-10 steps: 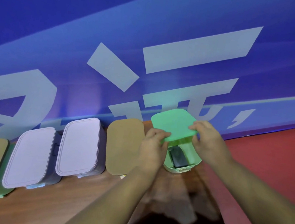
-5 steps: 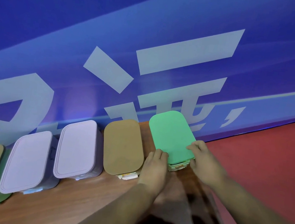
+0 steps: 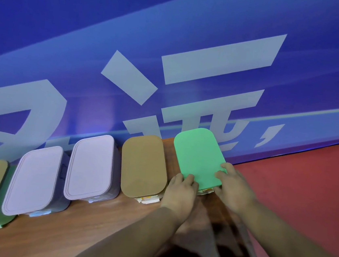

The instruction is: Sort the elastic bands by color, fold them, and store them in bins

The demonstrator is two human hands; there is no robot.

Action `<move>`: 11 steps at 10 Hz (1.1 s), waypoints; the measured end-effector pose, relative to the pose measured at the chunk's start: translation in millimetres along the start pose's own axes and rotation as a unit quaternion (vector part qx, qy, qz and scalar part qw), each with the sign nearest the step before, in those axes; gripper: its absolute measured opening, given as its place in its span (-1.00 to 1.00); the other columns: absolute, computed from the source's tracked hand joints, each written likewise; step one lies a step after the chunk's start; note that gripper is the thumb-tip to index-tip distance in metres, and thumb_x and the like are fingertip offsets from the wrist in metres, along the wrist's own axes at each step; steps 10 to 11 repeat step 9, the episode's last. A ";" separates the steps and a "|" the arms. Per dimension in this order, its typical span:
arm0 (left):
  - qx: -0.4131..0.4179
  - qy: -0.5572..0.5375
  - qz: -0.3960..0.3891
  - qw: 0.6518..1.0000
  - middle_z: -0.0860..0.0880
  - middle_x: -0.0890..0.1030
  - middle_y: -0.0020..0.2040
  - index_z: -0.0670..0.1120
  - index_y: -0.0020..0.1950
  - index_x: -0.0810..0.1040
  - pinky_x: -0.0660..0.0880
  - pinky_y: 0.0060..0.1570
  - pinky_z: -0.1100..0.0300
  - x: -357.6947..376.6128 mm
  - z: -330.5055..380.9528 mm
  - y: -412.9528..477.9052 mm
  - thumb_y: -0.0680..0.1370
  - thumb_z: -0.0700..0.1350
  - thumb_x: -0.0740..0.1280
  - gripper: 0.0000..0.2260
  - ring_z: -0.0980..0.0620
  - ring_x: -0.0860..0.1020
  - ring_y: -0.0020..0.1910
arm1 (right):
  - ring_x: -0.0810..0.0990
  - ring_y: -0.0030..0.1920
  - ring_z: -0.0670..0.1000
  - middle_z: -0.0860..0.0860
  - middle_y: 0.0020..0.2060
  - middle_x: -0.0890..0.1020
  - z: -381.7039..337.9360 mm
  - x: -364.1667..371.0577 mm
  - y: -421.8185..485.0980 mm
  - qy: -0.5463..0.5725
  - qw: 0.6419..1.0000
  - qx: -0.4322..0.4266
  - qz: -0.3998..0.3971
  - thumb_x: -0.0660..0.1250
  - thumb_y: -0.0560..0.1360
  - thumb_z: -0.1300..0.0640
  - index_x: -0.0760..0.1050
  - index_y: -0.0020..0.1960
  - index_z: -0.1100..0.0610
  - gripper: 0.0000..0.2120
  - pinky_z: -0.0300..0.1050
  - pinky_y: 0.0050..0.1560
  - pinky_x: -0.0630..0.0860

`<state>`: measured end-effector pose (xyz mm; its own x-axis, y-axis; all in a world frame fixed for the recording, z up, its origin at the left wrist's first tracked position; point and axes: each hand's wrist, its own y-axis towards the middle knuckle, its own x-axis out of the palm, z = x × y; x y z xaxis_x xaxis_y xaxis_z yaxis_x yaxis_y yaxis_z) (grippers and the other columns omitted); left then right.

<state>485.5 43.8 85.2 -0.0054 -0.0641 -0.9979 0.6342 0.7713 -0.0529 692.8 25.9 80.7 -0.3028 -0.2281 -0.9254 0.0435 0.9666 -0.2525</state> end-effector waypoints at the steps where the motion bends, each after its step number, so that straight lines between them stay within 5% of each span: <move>1: -0.018 -0.031 -0.030 0.999 -0.12 0.54 0.07 -0.12 0.12 0.62 0.52 0.09 -0.09 -9.2 -3.4 7.0 0.58 -0.26 0.22 -0.78 -0.22 0.50 0.07 | 0.41 0.49 0.15 0.07 0.61 0.24 -3.3 -8.1 7.7 -0.013 0.999 0.004 -0.031 0.47 0.50 -0.02 0.52 0.34 0.03 -0.57 -0.07 0.48 0.35; 6: -0.049 -0.057 -0.086 0.993 -0.11 0.46 0.22 -0.12 0.29 0.57 0.47 0.24 -0.05 -15.7 -18.6 18.8 0.64 -0.22 0.23 -0.74 -0.19 0.45 0.21 | 0.46 0.35 0.23 0.08 0.54 0.28 -20.3 -16.4 22.2 -0.044 0.999 0.011 -0.030 0.45 0.52 -0.06 0.44 0.32 0.02 -0.56 0.02 0.34 0.45; 8: -0.008 -0.119 -0.110 0.987 -0.09 0.46 0.46 -0.10 0.47 0.51 0.38 0.44 0.01 -21.4 -42.3 2.4 0.57 -0.11 0.35 -0.56 -0.17 0.40 0.40 | 0.50 0.29 0.20 0.07 0.41 0.38 -39.3 -27.3 17.0 -0.102 0.993 0.032 -0.042 0.37 0.54 0.01 0.39 0.36 0.02 -0.58 0.06 0.31 0.48; 11: 0.016 -0.141 -0.119 0.983 -0.11 0.54 0.37 -0.03 0.43 0.52 0.45 0.37 0.02 -25.9 -54.4 -9.3 0.54 -0.12 0.39 -0.56 -0.17 0.49 0.32 | 0.51 0.31 0.18 0.07 0.29 0.47 -59.8 -38.3 24.9 -0.124 0.989 0.050 -0.059 0.34 0.54 -0.02 0.44 0.33 0.05 -0.62 0.05 0.30 0.46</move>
